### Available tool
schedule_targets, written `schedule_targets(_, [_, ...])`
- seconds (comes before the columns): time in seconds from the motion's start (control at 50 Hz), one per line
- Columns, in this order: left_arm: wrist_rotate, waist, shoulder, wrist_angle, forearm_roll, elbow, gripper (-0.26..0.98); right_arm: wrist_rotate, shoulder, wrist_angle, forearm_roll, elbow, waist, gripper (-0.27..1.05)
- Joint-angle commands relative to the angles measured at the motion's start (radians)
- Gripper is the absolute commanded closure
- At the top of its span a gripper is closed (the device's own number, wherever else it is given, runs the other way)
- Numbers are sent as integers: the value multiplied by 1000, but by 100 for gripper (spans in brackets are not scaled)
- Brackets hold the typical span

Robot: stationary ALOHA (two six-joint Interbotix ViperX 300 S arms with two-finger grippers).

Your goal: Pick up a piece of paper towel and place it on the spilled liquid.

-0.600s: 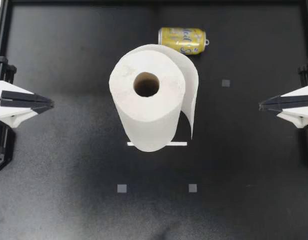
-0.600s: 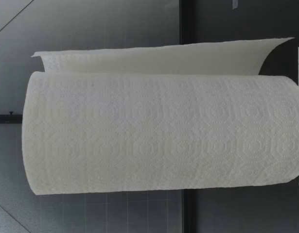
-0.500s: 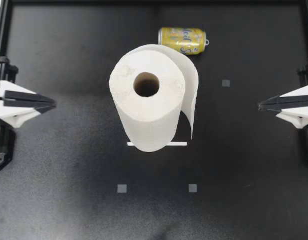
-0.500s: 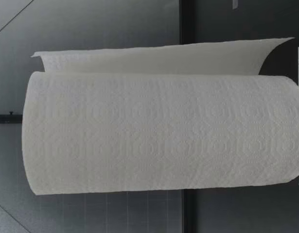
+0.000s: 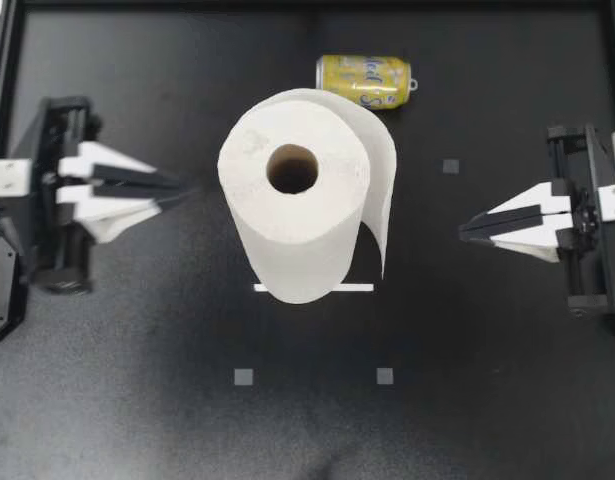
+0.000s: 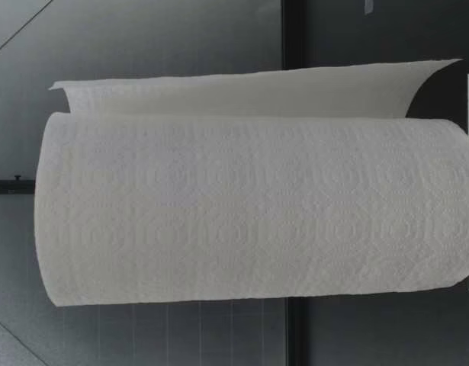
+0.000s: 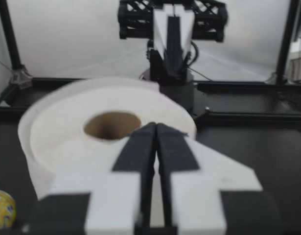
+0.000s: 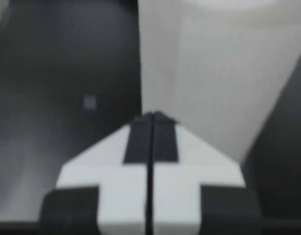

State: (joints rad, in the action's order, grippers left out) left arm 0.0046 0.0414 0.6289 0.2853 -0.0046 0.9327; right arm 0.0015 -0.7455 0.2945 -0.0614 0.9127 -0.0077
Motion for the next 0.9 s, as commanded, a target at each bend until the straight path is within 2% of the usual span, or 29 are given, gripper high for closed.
schedule_targets(0.0, [0,21,-55,-14,0,-75,60,5,21,167,-34,-95,-3,77])
schedule_targets(0.1, [12,29,-123,-60,0,-133,60,11,46,299,-66,-153,17,78])
schedule_targets(0.18, [31,29,-178,-112,0,-189,60,28,78,370,-120,-195,63,78])
schedule_targets(0.28, [55,29,-238,-170,0,-256,60,146,133,472,-245,-241,140,78])
schedule_targets(0.38, [71,37,-270,-206,0,-298,60,365,209,646,-456,-281,242,78])
schedule_targets(0.44, [78,41,-281,-236,0,-314,60,551,272,810,-657,-299,354,78])
schedule_targets(0.52, [81,41,-281,-265,0,-322,60,756,344,977,-870,-310,482,78])
schedule_targets(0.6, [80,43,-275,-282,0,-322,60,939,410,1089,-994,-316,568,77])
schedule_targets(0.7, [80,43,-261,-295,0,-313,60,1109,477,1117,-1051,-318,612,77])
schedule_targets(0.88, [77,43,-247,-304,0,-293,60,1373,589,1114,-1115,-330,617,77])
